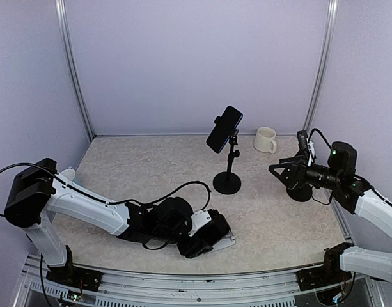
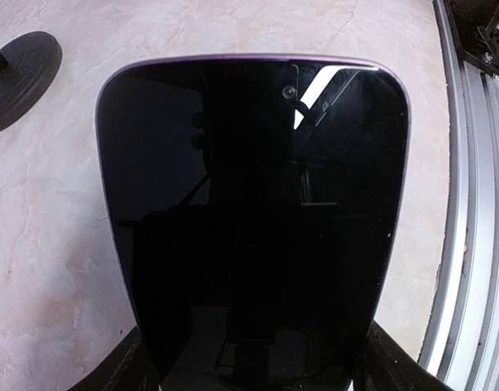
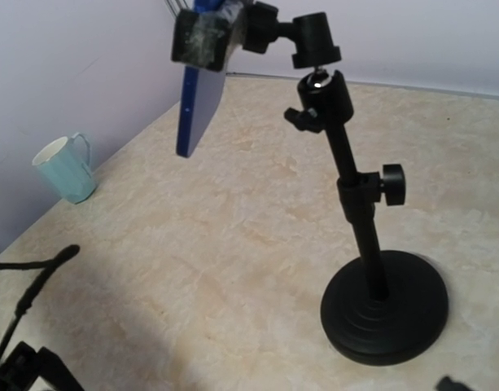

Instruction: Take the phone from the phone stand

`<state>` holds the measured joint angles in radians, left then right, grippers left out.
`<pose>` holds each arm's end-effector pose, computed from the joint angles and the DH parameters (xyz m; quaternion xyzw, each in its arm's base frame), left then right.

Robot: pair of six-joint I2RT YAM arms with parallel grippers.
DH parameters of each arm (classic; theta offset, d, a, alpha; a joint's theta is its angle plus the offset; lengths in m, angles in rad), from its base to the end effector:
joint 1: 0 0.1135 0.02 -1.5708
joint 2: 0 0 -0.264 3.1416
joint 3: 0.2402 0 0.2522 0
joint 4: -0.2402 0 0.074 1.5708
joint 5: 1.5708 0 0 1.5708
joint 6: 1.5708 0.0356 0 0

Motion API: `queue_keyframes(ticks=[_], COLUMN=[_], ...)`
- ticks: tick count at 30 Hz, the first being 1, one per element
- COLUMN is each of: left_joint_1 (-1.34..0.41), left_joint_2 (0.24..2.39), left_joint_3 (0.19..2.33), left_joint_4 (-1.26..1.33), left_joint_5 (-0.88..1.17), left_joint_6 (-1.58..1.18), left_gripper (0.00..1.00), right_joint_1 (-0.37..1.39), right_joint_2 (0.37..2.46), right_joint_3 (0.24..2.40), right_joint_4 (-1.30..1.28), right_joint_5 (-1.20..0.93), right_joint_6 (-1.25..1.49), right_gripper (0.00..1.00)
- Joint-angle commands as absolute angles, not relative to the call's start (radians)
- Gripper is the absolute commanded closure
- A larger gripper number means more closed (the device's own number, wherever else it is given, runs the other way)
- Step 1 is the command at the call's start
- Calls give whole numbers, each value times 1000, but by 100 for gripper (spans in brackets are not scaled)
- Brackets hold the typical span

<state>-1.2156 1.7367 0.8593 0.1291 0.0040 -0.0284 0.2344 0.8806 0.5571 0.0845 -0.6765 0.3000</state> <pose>0.1204 -0.3250 0.1493 0.5134 0.7594 -0.2344 0.3238 0.1914 0.0686 0.2720 -0.1806 0.7481 0.4056 0.4932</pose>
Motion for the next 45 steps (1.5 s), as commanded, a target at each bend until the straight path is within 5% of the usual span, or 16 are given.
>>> queue_keyframes(ticks=[1,17,37,45], left_joint_1=[-1203,-1128,-516,-399], left_joint_2=[1698,1534,1419,1487], left_joint_3=[854,842,896,948], left_joint_4=[172,176,-262,-439], left_joint_5=[-24,-1,-40,-125], left_joint_6=[-26,-92,-345,-321], left_gripper=[35,44,52,54], right_joint_1=[229,229,230,229], right_joint_2=[886,884,897,895], right_joint_3=[549,549,540,519], right_joint_4=[109,112,129,160], right_joint_5=[-684,-690,-703,-718], right_joint_6=[288,291,279,296], right_gripper=[0,0,0,0])
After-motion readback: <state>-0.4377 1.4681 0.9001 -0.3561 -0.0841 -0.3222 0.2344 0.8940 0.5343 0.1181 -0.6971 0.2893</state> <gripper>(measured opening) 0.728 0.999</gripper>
